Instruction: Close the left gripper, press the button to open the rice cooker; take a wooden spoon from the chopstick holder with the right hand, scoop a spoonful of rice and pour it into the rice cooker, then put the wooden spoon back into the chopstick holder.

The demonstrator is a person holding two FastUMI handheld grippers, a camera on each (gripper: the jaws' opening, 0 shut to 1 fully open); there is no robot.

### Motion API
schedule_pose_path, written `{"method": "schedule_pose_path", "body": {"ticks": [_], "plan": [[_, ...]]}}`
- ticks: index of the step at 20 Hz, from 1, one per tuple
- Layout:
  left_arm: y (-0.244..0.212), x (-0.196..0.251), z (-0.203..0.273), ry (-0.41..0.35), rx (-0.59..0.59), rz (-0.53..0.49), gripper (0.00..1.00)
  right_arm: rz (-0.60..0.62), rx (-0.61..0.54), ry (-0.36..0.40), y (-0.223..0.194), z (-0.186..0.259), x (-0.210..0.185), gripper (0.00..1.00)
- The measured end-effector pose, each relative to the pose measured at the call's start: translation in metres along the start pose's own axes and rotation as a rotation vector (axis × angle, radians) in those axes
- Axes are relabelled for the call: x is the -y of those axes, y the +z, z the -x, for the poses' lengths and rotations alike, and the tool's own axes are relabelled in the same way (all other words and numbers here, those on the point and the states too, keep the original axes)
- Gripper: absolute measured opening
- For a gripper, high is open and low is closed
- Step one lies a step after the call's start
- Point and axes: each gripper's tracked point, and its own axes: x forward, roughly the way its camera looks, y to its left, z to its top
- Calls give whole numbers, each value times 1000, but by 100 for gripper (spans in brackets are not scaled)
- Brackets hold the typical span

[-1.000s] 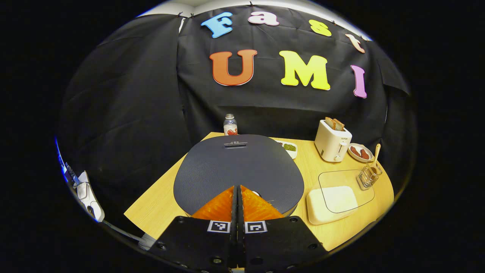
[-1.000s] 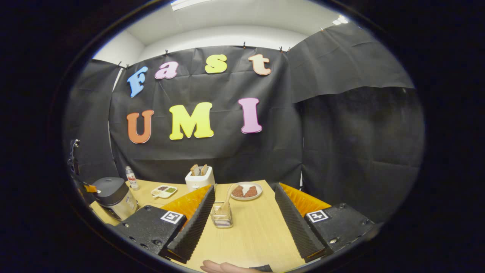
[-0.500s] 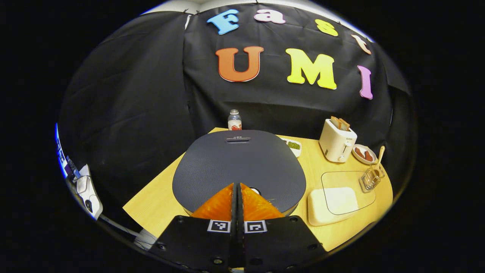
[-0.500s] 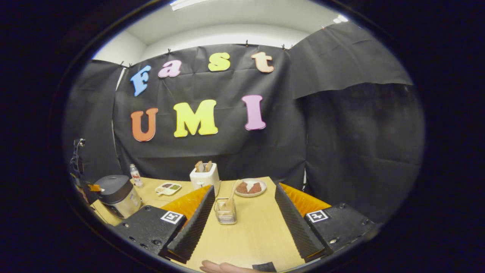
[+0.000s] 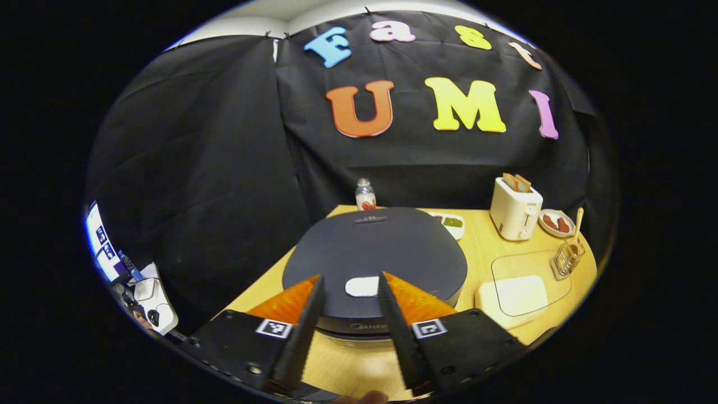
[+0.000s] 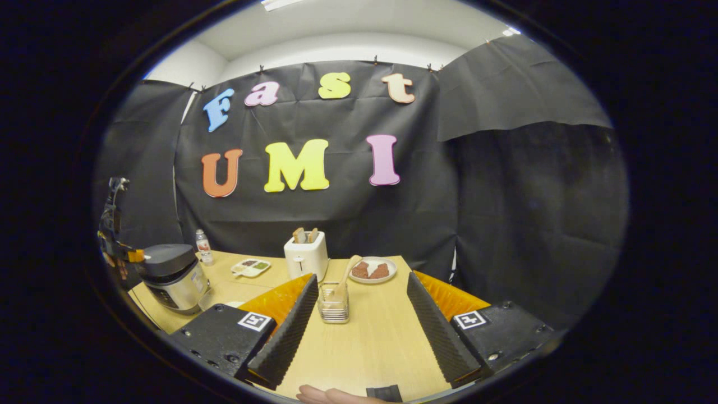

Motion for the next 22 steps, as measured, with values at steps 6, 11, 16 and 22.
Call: {"method": "schedule_pose_path", "body": {"ticks": [6,11,16,22], "plan": [[56,14,82,-188,164,150,94,-20,-5,-4,-4,-15,3,100],[57,12,125,-253,198,126,95,-28,-1,19,-11,-35,-6,99],[45,9,173,-304,266,125,95,-70,18,30,-16,-78,-13,99],[46,2,202,-334,342,137,95,-25,-56,-3,-45,-148,-5,99]]}}
